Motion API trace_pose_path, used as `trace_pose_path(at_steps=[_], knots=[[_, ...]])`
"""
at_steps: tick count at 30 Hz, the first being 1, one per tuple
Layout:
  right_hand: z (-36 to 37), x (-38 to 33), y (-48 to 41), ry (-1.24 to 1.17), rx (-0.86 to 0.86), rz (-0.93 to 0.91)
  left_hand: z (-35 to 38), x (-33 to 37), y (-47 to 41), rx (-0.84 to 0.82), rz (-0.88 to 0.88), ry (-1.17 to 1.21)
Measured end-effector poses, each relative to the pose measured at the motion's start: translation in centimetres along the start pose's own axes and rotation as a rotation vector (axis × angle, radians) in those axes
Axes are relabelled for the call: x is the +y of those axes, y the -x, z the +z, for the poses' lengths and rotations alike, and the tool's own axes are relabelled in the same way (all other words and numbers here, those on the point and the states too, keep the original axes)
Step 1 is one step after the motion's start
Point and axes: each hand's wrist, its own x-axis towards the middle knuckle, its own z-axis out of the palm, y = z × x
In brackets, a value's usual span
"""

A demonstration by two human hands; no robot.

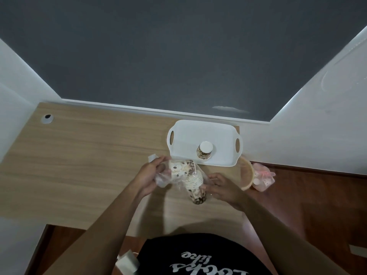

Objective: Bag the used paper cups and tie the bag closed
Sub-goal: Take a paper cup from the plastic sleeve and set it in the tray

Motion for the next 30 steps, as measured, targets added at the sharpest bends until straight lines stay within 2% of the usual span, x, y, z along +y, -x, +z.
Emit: trace_pose_path(at_steps=[6, 10, 12, 15, 23, 26, 30], knots=[[-1.1, -0.5, 1.7, -0.114, -0.16, 0.039, 1.3, 1.3, 1.7, -0.044, 0.036, 0.248], [-0.5, 0.6, 1.3, -0.485, -0.204, 0.026, 2.0, 1.1, 1.9, -0.094, 0.019, 0.311], [-0.2, 0.1, 1.4, -0.592, -0.183, -0.027, 2.5, 1.0, 1.9, -0.097, 0.019, 0.248], [-0.3, -1.0, 1.5, -0.63, -0.023, -0.104, 3.9, 1.4, 2.8, -0.094, 0.051, 0.083], [-2.5, -1.7, 1.8, -0.402, 0.123, -0.14, 4.4, 1.7, 1.8, 0.103, 0.191, -0.445], [-3.3, -1.4, 1.6, -0.339, 0.132, -0.149, 4.8, 2.2, 2.3, 0.044, 0.245, -0.728], [-2.9, -1.8, 1.5, -0.259, 0.112, -0.187, 5.8, 1.4, 2.2, 0.003, 0.305, -0.831]])
